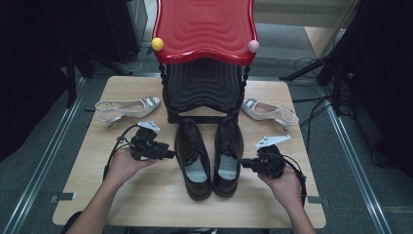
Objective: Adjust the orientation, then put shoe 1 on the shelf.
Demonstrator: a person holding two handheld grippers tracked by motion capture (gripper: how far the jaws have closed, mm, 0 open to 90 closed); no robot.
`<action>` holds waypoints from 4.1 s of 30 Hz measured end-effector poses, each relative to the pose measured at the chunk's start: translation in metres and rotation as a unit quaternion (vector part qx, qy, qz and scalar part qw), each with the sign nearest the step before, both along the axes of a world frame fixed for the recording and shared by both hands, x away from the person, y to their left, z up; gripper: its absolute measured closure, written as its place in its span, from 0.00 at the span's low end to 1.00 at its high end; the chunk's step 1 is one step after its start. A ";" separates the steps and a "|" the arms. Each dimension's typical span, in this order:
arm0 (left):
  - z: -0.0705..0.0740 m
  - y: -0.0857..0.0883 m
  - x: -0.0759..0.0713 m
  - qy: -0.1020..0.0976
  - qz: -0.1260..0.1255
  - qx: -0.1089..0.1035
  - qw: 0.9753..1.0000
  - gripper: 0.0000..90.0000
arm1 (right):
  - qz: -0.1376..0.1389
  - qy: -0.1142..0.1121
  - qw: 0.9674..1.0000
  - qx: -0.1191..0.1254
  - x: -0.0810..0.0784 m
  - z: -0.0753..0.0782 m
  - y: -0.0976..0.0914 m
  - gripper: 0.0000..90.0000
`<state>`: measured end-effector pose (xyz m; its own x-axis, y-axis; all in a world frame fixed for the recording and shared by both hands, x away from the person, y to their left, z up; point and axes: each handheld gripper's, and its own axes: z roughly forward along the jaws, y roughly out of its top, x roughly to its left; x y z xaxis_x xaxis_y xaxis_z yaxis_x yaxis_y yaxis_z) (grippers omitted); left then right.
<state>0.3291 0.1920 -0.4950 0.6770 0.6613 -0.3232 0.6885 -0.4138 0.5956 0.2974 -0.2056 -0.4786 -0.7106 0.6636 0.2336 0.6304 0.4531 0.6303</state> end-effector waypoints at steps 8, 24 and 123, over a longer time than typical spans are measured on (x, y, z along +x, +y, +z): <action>-0.011 -0.006 0.001 0.027 0.007 -0.006 1.000 0.88 | -0.044 0.024 0.999 -0.001 0.025 -0.014 0.000 1.00; -0.020 -0.020 -0.005 0.018 0.015 -0.002 1.000 0.94 | -0.040 0.032 0.999 0.008 0.036 -0.016 0.010 1.00; 0.016 -0.002 -0.003 0.001 -0.009 -0.018 1.000 0.49 | 0.006 0.062 0.998 -0.014 0.004 0.010 0.076 0.67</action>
